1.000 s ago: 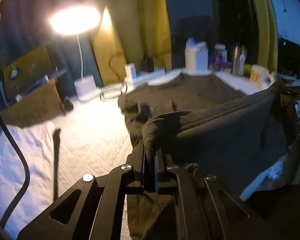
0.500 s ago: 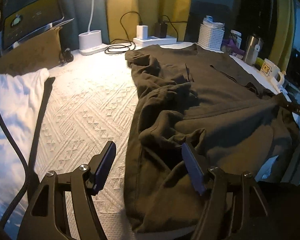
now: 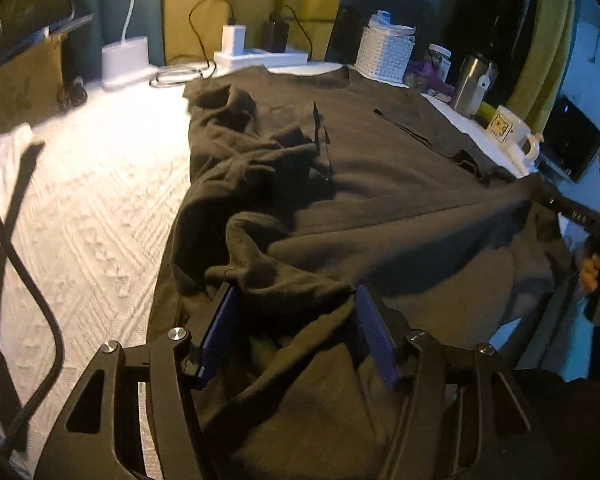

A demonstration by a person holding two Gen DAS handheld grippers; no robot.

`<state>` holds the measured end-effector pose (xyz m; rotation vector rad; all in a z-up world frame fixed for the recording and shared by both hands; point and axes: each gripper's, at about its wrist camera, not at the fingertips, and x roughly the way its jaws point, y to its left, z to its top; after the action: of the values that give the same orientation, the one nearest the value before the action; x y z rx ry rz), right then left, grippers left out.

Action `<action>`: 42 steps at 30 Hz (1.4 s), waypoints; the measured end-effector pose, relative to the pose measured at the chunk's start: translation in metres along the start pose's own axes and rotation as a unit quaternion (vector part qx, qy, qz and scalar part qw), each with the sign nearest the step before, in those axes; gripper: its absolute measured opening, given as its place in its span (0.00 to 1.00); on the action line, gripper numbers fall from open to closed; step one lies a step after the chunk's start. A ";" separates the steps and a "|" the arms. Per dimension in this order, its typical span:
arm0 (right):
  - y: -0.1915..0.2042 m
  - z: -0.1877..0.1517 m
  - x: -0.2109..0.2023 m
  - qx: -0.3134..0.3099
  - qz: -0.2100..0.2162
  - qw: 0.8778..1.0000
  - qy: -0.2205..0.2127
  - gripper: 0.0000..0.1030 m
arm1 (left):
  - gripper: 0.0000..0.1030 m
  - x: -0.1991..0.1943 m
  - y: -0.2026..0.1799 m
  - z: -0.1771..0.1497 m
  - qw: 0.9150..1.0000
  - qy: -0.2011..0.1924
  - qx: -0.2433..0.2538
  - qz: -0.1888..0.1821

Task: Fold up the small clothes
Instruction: 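Lift the hem with both grippers and carry it toward the collar, then lay the held hem over the collar with both grippers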

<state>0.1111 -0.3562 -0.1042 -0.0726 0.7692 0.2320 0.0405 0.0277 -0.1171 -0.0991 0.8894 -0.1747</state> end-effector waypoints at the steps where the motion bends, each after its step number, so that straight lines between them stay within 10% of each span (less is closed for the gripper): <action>1: 0.000 0.000 -0.001 -0.001 0.001 1.000 -0.001 0.09 | 0.41 -0.001 -0.002 0.000 1.000 -0.002 0.004 0.003; 2: 0.000 0.001 -0.002 -0.003 0.001 1.000 -0.003 0.09 | 0.22 -0.002 -0.002 0.000 1.000 -0.003 0.005 0.008; 5: 0.001 0.003 -0.009 -0.005 0.002 1.000 -0.013 0.09 | 0.08 -0.009 0.003 0.001 1.000 -0.013 0.002 0.018; 18: 0.009 0.024 -0.044 -0.020 0.000 0.998 -0.063 0.09 | 0.07 -0.077 0.013 0.026 0.991 -0.118 0.007 0.054; 42: 0.019 0.096 -0.040 -0.044 -0.001 0.994 -0.103 0.09 | 0.07 -0.083 0.022 0.084 0.981 -0.174 0.027 0.081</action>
<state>0.1440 -0.3306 -0.0069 -0.1301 0.5527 0.2666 0.0573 0.0664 -0.0040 -0.0050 0.5398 -0.0262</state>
